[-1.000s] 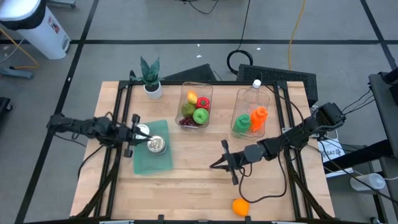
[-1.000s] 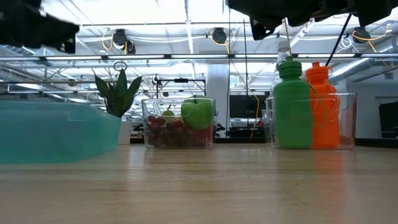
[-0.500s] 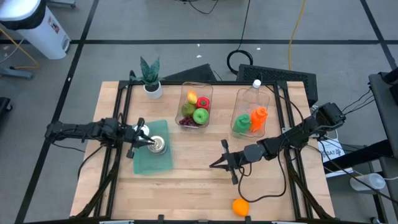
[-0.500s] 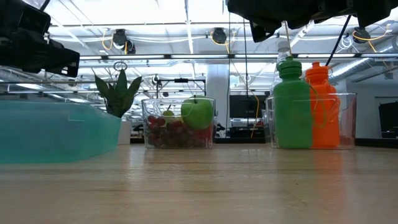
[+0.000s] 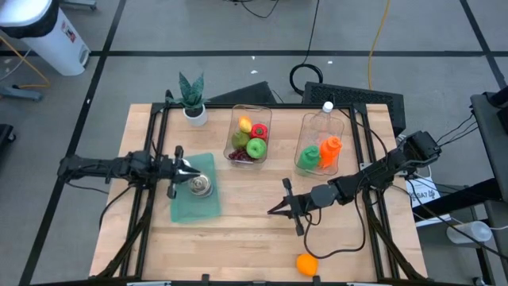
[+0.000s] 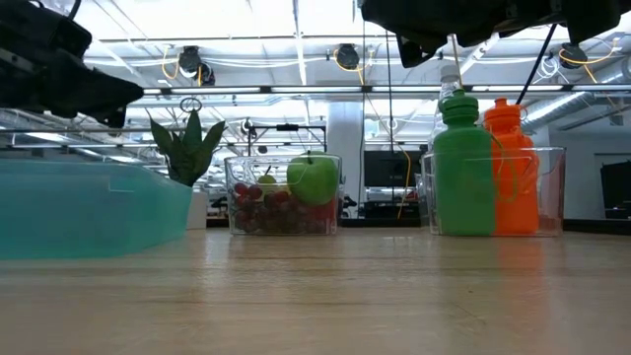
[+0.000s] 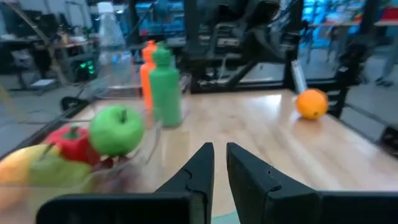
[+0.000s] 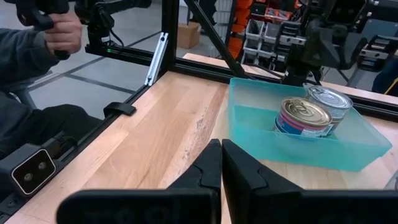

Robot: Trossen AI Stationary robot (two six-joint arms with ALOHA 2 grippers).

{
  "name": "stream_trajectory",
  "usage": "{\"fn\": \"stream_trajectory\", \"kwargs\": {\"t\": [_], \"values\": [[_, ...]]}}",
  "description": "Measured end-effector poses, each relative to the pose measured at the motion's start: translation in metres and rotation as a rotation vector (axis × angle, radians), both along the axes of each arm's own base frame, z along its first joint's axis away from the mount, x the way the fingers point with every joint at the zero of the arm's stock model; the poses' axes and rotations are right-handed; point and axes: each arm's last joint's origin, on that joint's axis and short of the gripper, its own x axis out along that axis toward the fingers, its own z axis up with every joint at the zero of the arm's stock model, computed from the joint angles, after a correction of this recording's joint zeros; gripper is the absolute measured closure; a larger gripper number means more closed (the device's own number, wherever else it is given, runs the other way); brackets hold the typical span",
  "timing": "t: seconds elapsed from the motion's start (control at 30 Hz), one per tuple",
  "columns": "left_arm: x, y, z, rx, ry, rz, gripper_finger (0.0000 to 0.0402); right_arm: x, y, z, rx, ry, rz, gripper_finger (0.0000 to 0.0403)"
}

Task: Pick & Place Food Item
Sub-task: Put the orange into the left transparent bin

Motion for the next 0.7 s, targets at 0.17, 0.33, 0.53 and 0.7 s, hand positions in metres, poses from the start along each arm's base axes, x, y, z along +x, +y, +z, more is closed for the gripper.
{"fn": "stream_trajectory", "kwargs": {"t": [0.17,0.33,0.53,0.7], "values": [[0.0,-0.0039,-0.0006,0.005,-0.007,-0.031,0.0351,-0.0001,-0.0001,-0.0007,0.0,0.007,0.0,0.0399],[-0.0001,-0.0048,-0.0005,0.025,-0.008,-0.022,0.0351,-0.0002,-0.0001,-0.001,-0.001,0.01,-0.001,0.0399],[-0.0002,-0.0047,-0.001,0.061,-0.005,-0.021,0.035,-0.0002,-0.0001,-0.0013,-0.004,0.013,0.0,0.0399],[-0.0001,-0.0052,0.0004,0.053,-0.021,-0.038,0.0351,-0.0005,-0.0002,-0.0027,-0.018,0.025,0.001,0.0399]]}}
